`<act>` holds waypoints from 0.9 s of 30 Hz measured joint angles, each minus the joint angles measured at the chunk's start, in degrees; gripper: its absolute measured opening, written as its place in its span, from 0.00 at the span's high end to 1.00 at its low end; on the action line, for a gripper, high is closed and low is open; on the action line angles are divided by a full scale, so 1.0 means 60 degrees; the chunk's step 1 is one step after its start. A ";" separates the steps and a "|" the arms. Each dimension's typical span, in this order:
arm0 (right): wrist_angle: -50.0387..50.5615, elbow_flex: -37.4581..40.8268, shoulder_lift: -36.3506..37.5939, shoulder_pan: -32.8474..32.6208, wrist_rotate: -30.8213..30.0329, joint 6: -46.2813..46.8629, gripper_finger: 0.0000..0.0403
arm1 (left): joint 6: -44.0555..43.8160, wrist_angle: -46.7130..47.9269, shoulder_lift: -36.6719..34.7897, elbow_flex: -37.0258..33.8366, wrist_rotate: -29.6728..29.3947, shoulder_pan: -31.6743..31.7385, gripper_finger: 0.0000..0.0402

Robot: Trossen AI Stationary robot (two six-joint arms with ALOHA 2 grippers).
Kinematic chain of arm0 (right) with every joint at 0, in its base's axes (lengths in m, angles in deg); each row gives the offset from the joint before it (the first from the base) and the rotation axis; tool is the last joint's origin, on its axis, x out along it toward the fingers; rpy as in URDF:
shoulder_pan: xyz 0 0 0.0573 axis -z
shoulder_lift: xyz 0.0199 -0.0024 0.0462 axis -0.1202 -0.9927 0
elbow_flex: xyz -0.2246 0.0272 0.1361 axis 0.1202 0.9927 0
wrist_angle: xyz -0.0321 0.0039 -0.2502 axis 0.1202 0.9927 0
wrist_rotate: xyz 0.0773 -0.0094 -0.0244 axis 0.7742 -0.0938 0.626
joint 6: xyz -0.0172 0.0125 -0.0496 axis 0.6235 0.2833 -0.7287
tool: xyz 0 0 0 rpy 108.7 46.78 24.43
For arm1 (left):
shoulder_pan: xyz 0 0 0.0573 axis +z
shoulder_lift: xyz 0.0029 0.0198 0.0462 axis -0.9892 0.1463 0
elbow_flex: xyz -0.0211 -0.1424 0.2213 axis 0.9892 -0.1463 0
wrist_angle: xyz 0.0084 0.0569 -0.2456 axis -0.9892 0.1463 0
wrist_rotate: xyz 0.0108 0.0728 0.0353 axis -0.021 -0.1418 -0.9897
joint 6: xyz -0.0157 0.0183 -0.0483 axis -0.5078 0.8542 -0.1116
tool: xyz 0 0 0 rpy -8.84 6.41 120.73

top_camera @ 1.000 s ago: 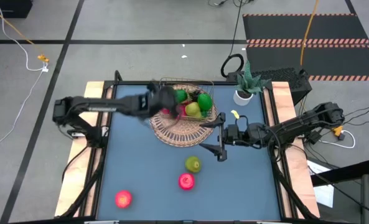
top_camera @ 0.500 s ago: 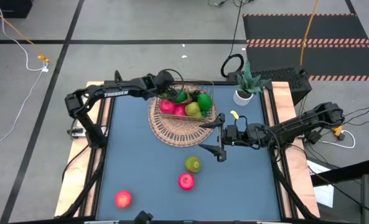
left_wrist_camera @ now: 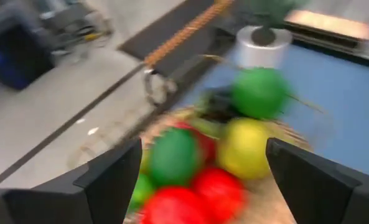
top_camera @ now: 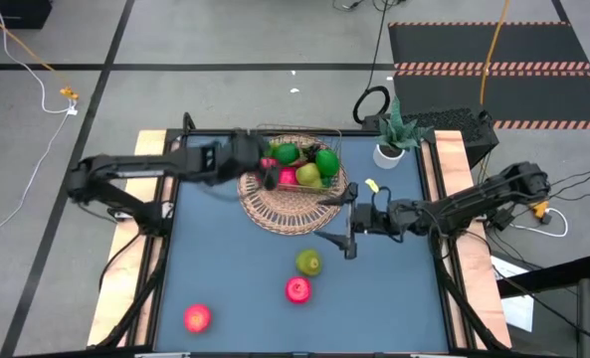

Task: Build produce basket
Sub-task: Put the green pear into the gold wire basket

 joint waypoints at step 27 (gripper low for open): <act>0.2074 -0.0680 -0.3310 -0.2749 -0.2948 0.2815 0.19 | -0.3388 -0.7441 0.0789 -0.6123 -0.4025 -0.5055 0.16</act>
